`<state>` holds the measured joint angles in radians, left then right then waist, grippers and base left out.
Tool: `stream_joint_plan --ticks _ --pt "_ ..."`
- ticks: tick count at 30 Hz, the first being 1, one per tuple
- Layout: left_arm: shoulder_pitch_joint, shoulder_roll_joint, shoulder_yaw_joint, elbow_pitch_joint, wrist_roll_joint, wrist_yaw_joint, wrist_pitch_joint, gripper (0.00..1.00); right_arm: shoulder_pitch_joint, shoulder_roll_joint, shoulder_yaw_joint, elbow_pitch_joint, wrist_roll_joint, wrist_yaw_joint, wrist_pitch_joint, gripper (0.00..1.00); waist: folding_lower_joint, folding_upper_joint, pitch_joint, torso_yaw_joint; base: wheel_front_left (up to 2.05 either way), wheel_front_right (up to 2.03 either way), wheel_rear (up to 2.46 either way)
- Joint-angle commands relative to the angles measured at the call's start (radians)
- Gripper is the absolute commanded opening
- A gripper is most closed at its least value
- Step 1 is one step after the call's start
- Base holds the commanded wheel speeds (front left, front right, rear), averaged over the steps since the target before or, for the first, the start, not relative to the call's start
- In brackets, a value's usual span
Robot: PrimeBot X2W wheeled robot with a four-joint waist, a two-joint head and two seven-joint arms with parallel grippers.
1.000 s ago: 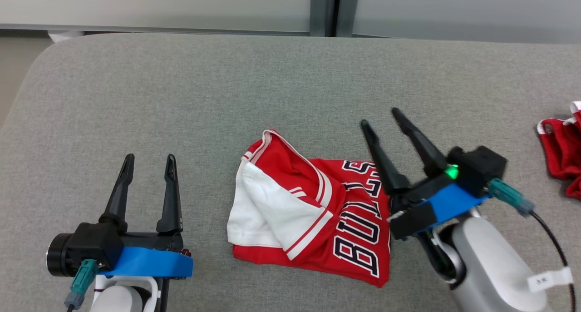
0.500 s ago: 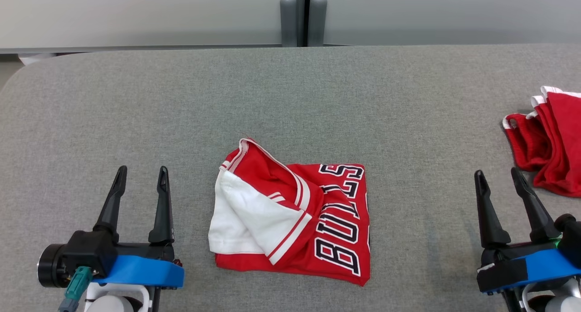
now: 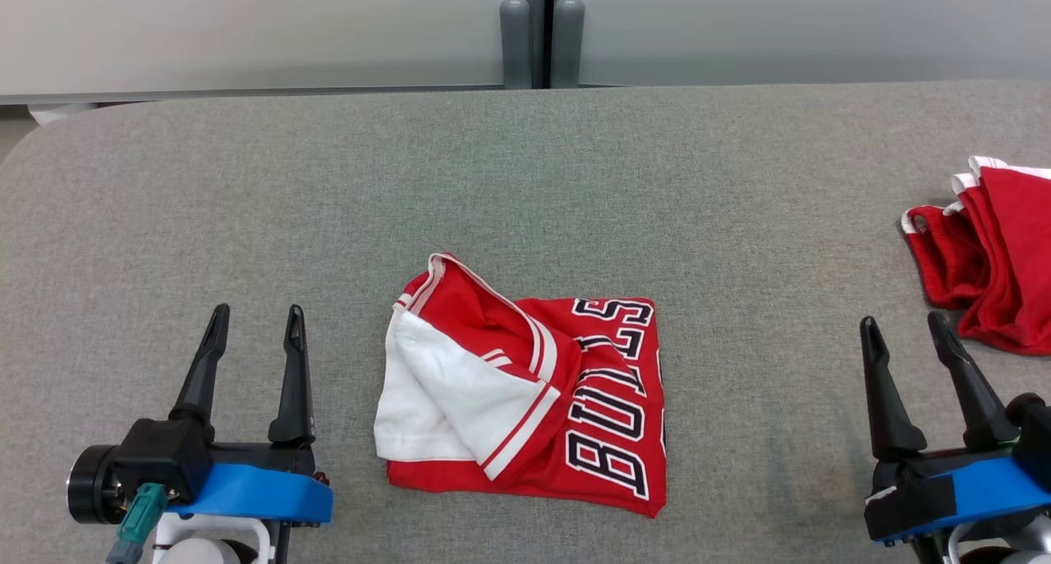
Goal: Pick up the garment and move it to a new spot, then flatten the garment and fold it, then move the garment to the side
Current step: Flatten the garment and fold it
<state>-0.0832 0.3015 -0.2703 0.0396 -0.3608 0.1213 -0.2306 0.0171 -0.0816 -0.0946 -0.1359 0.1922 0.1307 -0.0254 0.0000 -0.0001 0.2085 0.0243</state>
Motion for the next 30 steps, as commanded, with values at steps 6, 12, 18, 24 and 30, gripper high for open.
stream_joint_plan --ticks 6,12,18,24,30 --pt "-0.007 0.004 -0.005 -0.006 -0.003 0.003 -0.002 1.00 0.000 0.009 0.047 0.022 -0.001 0.000 0.055 0.00 0.0000 0.0001 0.005 0.004 0.00 0.00 0.00" --pt "-0.033 0.003 -0.013 -0.006 -0.002 -0.005 -0.004 1.00 -0.079 0.013 0.211 0.117 0.035 0.000 0.075 0.00 0.0000 0.0001 0.027 0.022 0.00 0.00 0.00" --pt "-0.057 -0.007 -0.019 0.007 -0.003 -0.011 -0.011 1.00 -0.203 0.023 0.379 0.283 0.096 0.000 0.040 0.00 0.0000 0.0001 0.046 0.052 0.00 0.00 0.00" --pt "-0.069 -0.016 -0.024 0.020 -0.005 -0.014 -0.019 1.00 -0.287 0.028 0.439 0.450 0.134 0.000 0.056 0.00 0.0000 0.0001 0.050 0.074 0.00 0.00 0.00" --pt "-0.072 -0.021 -0.019 0.026 -0.008 -0.012 -0.026 1.00 -0.327 0.028 0.499 0.532 0.154 0.000 0.078 0.00 0.0000 0.0001 0.051 0.081 0.00 0.00 0.00"
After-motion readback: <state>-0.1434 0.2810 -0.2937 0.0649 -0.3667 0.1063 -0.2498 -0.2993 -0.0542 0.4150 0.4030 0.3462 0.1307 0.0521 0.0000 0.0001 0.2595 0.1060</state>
